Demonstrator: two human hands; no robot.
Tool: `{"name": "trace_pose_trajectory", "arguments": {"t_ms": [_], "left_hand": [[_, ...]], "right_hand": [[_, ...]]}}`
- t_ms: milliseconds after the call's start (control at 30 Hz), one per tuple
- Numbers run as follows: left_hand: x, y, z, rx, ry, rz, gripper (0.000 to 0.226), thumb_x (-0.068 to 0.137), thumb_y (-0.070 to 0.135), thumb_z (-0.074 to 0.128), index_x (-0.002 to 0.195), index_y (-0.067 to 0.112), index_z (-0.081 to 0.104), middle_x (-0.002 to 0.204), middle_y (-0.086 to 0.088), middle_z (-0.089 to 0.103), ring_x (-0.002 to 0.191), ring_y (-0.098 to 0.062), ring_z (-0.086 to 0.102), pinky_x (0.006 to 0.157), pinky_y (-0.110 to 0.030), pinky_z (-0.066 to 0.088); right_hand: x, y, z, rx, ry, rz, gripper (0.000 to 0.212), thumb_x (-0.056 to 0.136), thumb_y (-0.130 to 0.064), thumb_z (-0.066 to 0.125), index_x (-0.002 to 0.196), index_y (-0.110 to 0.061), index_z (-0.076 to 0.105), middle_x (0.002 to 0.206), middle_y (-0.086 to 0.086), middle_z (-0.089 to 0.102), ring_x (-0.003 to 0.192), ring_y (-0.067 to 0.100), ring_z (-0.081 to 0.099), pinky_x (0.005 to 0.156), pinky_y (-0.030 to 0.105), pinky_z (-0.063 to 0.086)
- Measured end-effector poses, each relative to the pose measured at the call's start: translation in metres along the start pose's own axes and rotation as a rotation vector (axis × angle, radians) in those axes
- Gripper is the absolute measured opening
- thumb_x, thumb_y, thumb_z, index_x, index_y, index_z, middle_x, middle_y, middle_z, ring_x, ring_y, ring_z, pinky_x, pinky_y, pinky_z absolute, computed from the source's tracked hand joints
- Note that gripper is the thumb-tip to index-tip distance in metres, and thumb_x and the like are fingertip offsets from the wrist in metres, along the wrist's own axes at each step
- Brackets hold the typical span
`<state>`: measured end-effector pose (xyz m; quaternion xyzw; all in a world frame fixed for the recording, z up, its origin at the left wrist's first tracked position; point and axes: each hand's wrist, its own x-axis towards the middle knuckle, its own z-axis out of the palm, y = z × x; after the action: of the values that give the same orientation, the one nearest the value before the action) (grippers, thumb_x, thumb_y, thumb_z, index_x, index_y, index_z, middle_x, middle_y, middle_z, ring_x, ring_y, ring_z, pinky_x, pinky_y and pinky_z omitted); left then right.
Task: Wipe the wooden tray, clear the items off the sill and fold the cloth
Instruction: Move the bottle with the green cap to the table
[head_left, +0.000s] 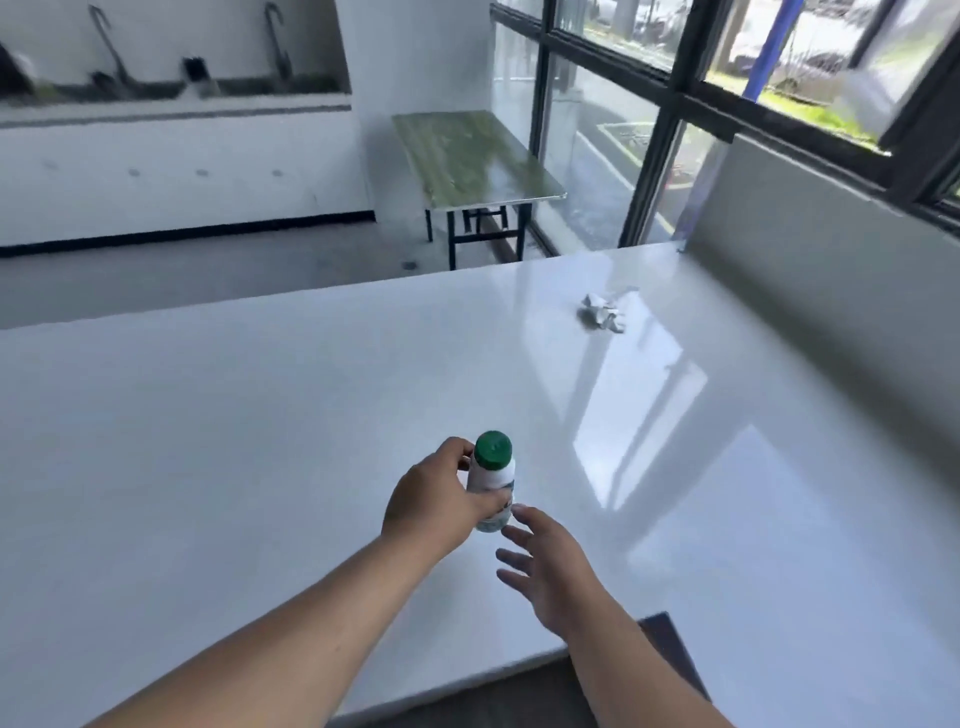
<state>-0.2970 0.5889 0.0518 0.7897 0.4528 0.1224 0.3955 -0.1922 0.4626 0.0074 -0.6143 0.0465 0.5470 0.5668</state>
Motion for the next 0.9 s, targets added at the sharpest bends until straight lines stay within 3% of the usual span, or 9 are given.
{"name": "trace_pose_trajectory", "arguments": {"t_ms": [167, 400, 533, 600, 700, 767, 900], "left_hand": [[0.006, -0.100, -0.099, -0.051, 0.152, -0.164, 0.053, 0.065, 0.067, 0.080, 0.108, 0.050, 0.056, 0.103, 0.038, 0.062, 0.089, 0.015, 0.056, 0.064, -0.024, 0.043], [-0.012, -0.200, -0.154, -0.048, 0.274, -0.366, 0.049, 0.070, 0.060, 0.082, 0.109, 0.046, 0.058, 0.103, 0.031, 0.062, 0.086, -0.003, 0.062, 0.064, -0.021, 0.043], [-0.019, -0.226, -0.159, -0.099, 0.295, -0.411, 0.047, 0.071, 0.058, 0.084, 0.104, 0.049, 0.053, 0.099, 0.034, 0.060, 0.085, -0.002, 0.059, 0.062, -0.018, 0.038], [-0.018, -0.231, -0.160, -0.120, 0.273, -0.401, 0.050, 0.070, 0.060, 0.085, 0.107, 0.052, 0.051, 0.106, 0.036, 0.062, 0.088, -0.001, 0.061, 0.065, -0.018, 0.040], [-0.017, -0.221, -0.168, -0.144, 0.174, -0.365, 0.087, 0.061, 0.072, 0.085, 0.135, 0.052, 0.045, 0.145, 0.025, 0.055, 0.121, -0.007, 0.060, 0.093, -0.030, 0.050], [-0.018, -0.204, -0.183, -0.123, 0.182, -0.295, 0.103, 0.058, 0.082, 0.080, 0.147, 0.053, 0.036, 0.154, 0.022, 0.047, 0.140, -0.008, 0.048, 0.106, -0.035, 0.045], [-0.005, -0.144, -0.210, 0.133, 0.280, -0.088, 0.079, 0.071, 0.083, 0.064, 0.141, 0.052, 0.046, 0.140, 0.024, 0.054, 0.139, -0.005, 0.042, 0.095, -0.032, 0.042]], "right_hand": [[0.035, 0.026, 0.135, -0.149, -0.128, 0.072, 0.026, 0.099, -0.032, 0.063, 0.122, -0.020, 0.068, 0.130, 0.007, 0.064, 0.118, 0.032, 0.064, 0.096, 0.045, 0.055], [0.058, 0.087, 0.242, -0.348, -0.246, 0.181, 0.026, 0.095, -0.034, 0.065, 0.117, -0.022, 0.068, 0.134, 0.006, 0.061, 0.117, 0.030, 0.065, 0.108, 0.047, 0.052], [0.065, 0.104, 0.260, -0.403, -0.257, 0.183, 0.028, 0.094, -0.035, 0.063, 0.116, -0.020, 0.070, 0.131, 0.005, 0.066, 0.115, 0.030, 0.066, 0.103, 0.044, 0.053], [0.066, 0.106, 0.262, -0.448, -0.260, 0.156, 0.028, 0.093, -0.040, 0.062, 0.114, -0.025, 0.071, 0.129, 0.001, 0.068, 0.114, 0.027, 0.066, 0.102, 0.044, 0.054], [0.061, 0.098, 0.257, -0.541, -0.289, 0.108, 0.036, 0.089, -0.050, 0.060, 0.120, -0.034, 0.070, 0.127, -0.010, 0.065, 0.115, 0.023, 0.064, 0.104, 0.044, 0.053], [0.058, 0.085, 0.246, -0.620, -0.267, 0.036, 0.047, 0.092, -0.046, 0.061, 0.136, -0.030, 0.063, 0.129, -0.008, 0.063, 0.117, 0.023, 0.063, 0.106, 0.045, 0.053], [0.040, 0.028, 0.201, -0.895, -0.086, -0.307, 0.061, 0.093, -0.047, 0.060, 0.150, -0.026, 0.052, 0.149, 0.000, 0.059, 0.130, 0.022, 0.059, 0.104, 0.038, 0.051]]}}
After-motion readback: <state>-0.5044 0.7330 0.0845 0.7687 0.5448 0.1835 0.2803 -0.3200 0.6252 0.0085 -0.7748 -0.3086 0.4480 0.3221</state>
